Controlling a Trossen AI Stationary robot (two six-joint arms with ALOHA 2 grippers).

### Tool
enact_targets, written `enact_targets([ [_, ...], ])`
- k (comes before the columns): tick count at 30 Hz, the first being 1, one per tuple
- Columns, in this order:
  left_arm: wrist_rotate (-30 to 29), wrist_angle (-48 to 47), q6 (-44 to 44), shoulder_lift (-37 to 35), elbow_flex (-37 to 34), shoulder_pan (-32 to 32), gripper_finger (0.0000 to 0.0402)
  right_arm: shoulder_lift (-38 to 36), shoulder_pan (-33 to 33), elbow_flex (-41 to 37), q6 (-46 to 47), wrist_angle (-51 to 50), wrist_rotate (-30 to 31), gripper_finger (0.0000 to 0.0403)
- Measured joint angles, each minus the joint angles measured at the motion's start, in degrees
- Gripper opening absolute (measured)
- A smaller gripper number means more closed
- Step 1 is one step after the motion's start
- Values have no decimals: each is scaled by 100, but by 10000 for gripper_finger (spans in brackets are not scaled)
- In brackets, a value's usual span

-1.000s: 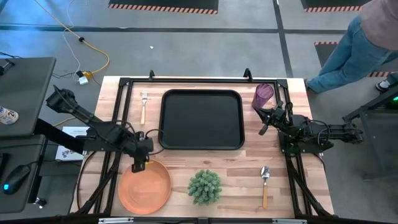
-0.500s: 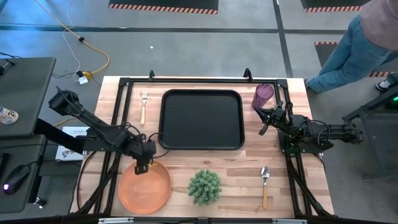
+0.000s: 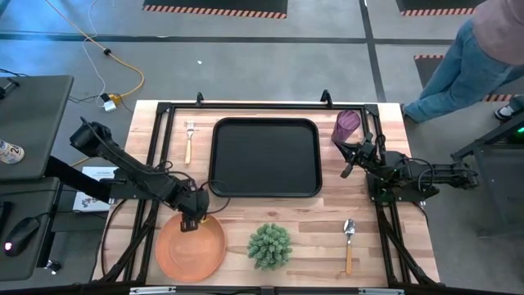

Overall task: Pick and place plate/cup/fork/spoon on tray
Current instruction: Put the orange plate on the black tray

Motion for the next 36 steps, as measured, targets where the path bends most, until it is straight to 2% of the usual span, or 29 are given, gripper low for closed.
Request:
enact_targets([
  [15,4,100,-1,604,0,0,153,0,-2,1,0,0,1,0],
  [29,22,178,9,829,14,0,48,0,0,2,2,0,2,0],
  [36,53,179,15,706,20,0,11,0,-2,1,2,0,0,0],
])
